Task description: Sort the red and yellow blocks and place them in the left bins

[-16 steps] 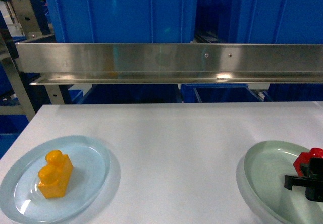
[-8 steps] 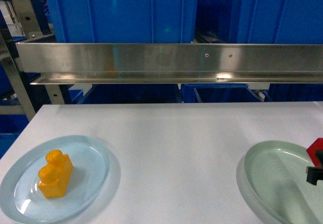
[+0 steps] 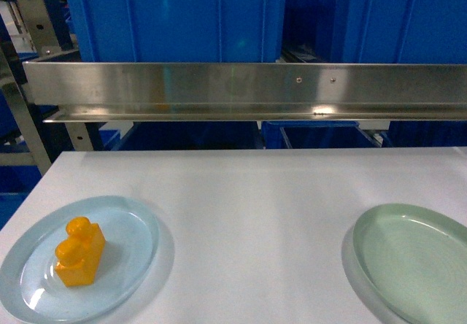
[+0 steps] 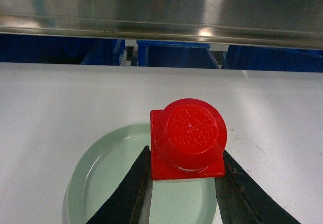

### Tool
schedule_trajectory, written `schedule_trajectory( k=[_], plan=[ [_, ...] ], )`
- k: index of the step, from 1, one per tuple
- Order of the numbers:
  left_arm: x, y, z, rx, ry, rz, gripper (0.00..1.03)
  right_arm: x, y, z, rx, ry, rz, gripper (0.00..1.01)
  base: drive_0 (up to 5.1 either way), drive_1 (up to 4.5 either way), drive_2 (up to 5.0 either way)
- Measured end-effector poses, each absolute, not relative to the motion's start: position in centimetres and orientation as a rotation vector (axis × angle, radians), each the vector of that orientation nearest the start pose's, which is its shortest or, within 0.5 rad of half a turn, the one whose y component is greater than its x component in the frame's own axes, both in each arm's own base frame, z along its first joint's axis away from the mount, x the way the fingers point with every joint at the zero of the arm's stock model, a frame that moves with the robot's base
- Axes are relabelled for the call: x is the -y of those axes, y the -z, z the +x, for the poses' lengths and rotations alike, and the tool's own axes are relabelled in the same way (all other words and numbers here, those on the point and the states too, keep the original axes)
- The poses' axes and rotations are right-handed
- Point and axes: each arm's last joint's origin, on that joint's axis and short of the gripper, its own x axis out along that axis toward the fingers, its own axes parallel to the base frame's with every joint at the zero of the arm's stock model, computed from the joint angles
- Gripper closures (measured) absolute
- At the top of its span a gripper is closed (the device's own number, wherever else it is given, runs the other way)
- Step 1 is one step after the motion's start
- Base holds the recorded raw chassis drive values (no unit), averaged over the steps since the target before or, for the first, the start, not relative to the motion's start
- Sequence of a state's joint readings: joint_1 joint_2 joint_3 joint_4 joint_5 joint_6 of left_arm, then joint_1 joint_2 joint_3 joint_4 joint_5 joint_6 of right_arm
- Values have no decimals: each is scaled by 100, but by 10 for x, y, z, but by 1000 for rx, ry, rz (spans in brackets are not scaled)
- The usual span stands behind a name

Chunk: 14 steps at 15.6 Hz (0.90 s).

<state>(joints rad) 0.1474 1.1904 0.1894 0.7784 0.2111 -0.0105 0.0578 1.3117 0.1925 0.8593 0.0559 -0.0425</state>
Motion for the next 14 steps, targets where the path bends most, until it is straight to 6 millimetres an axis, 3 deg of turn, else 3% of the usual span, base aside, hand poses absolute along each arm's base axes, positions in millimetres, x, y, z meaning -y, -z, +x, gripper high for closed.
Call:
schedule_trajectory(
  k=[2, 3, 4, 7, 8, 12, 14],
  plan=[
    [-23, -153, 197, -219, 62, -50, 5, -9, -152, 185, -217, -10, -83, 72, 0, 0, 0],
    [-23, -153, 197, -219, 62, -50, 5, -3, -171, 157, -163, -12, -76, 72, 0, 0, 0],
    [-23, -154, 197, -219, 62, -50, 5, -3, -177, 150, -139, -9, -76, 72, 0, 0, 0],
    [-20, -153, 199, -215, 61, -45, 5, -2, -179, 148, -127, -9, -79, 72, 0, 0, 0],
    [5, -147, 221, -269, 142, -39, 5, -2, -179, 148, -124, -10, -78, 72, 0, 0, 0],
    [12, -142, 234, -288, 136, -43, 5, -2, -179, 148, -125, -10, -78, 72, 0, 0, 0],
    [19, -129, 246, -339, 110, -51, 5, -2, -179, 148, -125, -10, -78, 72, 0, 0, 0]
  ],
)
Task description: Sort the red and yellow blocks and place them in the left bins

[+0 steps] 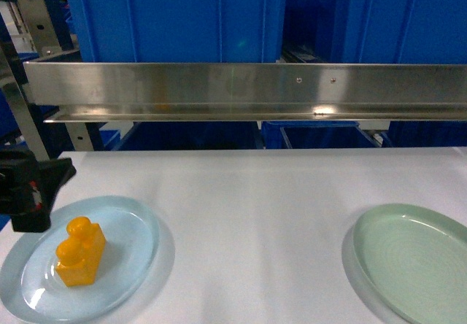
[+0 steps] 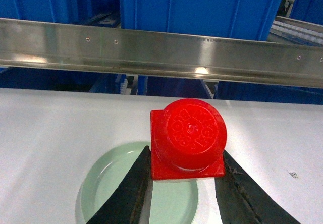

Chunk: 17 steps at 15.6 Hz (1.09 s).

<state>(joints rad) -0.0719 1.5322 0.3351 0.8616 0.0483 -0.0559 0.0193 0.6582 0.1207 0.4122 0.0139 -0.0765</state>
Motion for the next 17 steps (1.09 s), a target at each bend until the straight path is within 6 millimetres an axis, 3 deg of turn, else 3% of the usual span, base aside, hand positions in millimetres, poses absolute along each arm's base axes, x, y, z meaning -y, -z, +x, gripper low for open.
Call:
schedule_trajectory(
  k=[4, 8, 11, 17],
  plan=[
    [33, -104, 268, -405, 121, -68, 5, -2, -179, 148, -125, -10, -79, 72, 0, 0, 0],
    [42, -68, 269, -508, 71, -80, 5, -2, -179, 148, -125, -10, -79, 72, 0, 0, 0],
    [54, -57, 271, -530, 65, -90, 5, -2, -179, 148, -125, -10, -79, 72, 0, 0, 0],
    [51, -46, 271, -527, -40, -107, 5, -2, -179, 148, -125, -10, -79, 72, 0, 0, 0]
  ],
)
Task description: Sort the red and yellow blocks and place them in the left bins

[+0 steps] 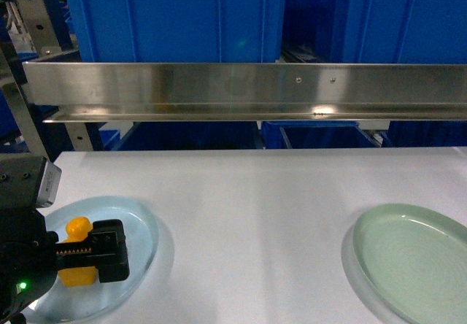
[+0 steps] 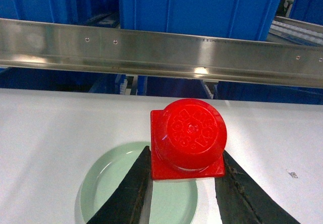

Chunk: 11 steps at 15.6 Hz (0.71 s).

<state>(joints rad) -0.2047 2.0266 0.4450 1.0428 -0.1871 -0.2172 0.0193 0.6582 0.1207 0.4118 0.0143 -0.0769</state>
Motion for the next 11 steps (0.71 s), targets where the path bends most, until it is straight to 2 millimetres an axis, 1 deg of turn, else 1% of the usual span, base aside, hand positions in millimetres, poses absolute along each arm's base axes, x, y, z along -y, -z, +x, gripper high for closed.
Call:
schedule_trajectory(
  k=[2, 3, 4, 5, 6, 8, 9, 10, 11],
  plan=[
    [48, -42, 271, -528, -59, -122, 5, -2, -179, 148, -125, -10, -79, 72, 0, 0, 0],
    [47, -38, 269, -547, -75, -120, 10, -2, -179, 148, -125, -10, -79, 72, 0, 0, 0],
    [47, -34, 265, -565, -82, -123, 19, -2, -179, 148, -125, -10, -79, 72, 0, 0, 0],
    [46, -32, 261, -570, -94, -128, 33, -2, -179, 148, -125, -10, -79, 72, 0, 0, 0],
    [45, -31, 259, -570, -98, -131, 41, -2, -179, 148, -125, -10, -79, 72, 0, 0, 0],
    [43, -31, 254, -559, -95, -139, 63, -2, -179, 148, -125, -10, -79, 72, 0, 0, 0],
    [40, -31, 252, -557, -97, -142, 71, -2, -179, 148, -125, -10, -79, 72, 0, 0, 0],
    [38, -32, 250, -555, -91, -151, 75, -2, -179, 148, -125, -10, -79, 72, 0, 0, 0],
    [36, -33, 249, -556, -88, -152, 76, -2, -179, 148, -125, -10, -79, 72, 0, 0, 0]
  ],
)
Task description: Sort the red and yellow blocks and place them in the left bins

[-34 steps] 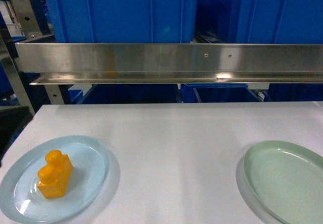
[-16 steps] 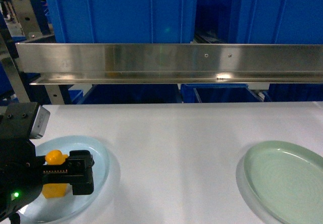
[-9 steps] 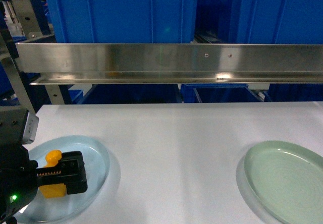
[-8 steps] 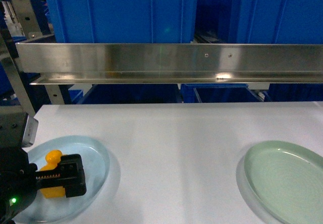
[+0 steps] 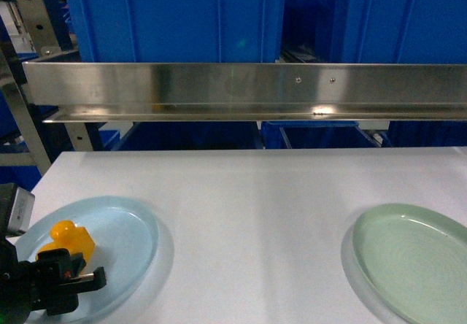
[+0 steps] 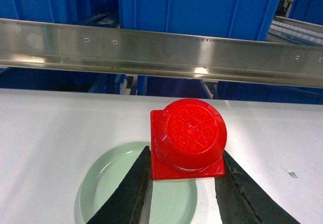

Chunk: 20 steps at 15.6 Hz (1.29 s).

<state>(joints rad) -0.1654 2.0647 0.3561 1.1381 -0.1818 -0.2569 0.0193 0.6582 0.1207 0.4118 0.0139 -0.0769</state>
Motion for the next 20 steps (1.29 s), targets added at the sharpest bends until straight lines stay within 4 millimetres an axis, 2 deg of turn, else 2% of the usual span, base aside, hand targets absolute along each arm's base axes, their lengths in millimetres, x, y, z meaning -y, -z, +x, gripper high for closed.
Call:
schedule_trajectory(
  k=[5, 7, 9, 10, 11, 14, 16, 20],
  plan=[
    [31, -62, 250, -478, -28, -157, 76, -2, -179, 148, -125, -10, -79, 72, 0, 0, 0],
    [30, -85, 248, -426, -10, -149, 76, -2, -179, 148, -125, -10, -79, 72, 0, 0, 0],
    [26, -117, 242, -353, -4, -156, 76, -2, -179, 148, -125, -10, -79, 72, 0, 0, 0],
    [21, -155, 229, -250, 4, -151, 76, -2, -179, 148, -125, -10, -79, 72, 0, 0, 0],
    [15, -177, 217, -172, 1, -139, 76, -2, -179, 148, -125, -10, -79, 72, 0, 0, 0],
    [8, -193, 204, -95, 18, -87, 76, -2, -179, 148, -125, -10, -79, 72, 0, 0, 0],
    [12, -202, 197, -40, 47, -51, 76, -2, -179, 148, -125, -10, -79, 72, 0, 0, 0],
    [12, -200, 197, -50, 47, -43, 76, -2, -179, 148, -124, -10, -79, 72, 0, 0, 0]
  ],
)
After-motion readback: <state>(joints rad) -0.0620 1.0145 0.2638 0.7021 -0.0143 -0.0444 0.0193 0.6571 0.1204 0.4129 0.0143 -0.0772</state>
